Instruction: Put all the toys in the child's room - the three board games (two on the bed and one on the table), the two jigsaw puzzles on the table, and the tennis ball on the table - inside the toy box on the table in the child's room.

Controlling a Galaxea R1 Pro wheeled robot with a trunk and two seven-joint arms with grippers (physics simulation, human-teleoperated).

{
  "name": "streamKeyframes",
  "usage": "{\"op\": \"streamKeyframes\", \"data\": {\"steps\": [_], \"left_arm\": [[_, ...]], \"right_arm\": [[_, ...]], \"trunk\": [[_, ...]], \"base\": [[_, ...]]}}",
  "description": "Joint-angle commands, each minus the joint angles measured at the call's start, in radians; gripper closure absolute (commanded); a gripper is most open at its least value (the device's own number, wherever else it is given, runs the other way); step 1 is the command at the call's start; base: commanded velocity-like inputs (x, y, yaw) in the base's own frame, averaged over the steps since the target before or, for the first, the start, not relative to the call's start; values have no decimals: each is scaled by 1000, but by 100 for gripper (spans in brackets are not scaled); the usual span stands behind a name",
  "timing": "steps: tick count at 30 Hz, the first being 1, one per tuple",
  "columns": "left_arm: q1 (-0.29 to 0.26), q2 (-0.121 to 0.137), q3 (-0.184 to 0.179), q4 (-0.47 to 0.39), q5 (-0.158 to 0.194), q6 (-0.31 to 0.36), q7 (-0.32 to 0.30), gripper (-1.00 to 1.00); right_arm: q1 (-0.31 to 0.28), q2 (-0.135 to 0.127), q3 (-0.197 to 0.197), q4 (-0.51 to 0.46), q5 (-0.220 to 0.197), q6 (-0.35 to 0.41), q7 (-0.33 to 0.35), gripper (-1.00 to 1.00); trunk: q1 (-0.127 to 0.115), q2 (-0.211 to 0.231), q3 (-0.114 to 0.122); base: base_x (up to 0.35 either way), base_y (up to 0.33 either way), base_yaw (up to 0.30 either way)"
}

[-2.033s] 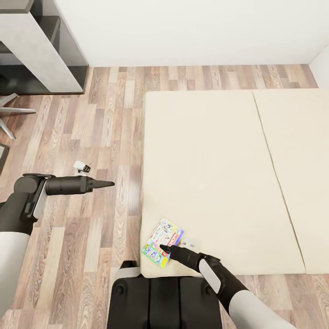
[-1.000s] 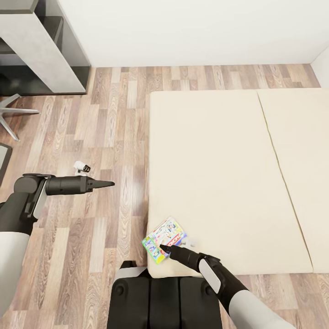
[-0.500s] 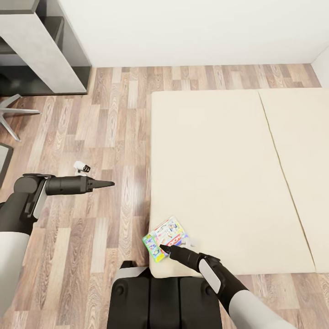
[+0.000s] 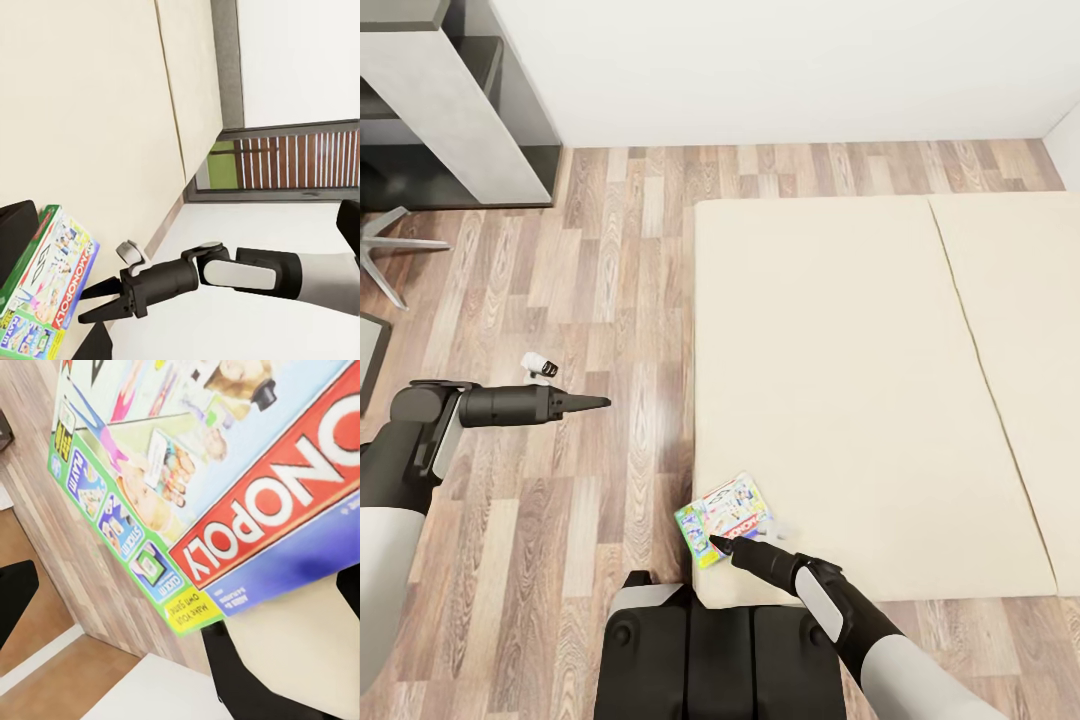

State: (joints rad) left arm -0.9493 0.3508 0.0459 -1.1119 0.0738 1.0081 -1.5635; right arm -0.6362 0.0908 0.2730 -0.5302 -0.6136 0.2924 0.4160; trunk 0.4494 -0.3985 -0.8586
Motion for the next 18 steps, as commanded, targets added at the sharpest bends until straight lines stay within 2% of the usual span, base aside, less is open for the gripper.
{"op": "streamKeyframes", "data": {"steps": [1,18], "left_arm": [[0,0,0,0,0,11,-4,-100],[-1,0,0,0,0,10,-4,-100]], "right_arm": [[0,0,2,0,-8,5,0,-100],[0,0,2,-1,-8,5,0,-100]], "trunk": [[1,-1,-1],[1,-1,-1]], "base": [[0,13,0],[0,1,0]]}}
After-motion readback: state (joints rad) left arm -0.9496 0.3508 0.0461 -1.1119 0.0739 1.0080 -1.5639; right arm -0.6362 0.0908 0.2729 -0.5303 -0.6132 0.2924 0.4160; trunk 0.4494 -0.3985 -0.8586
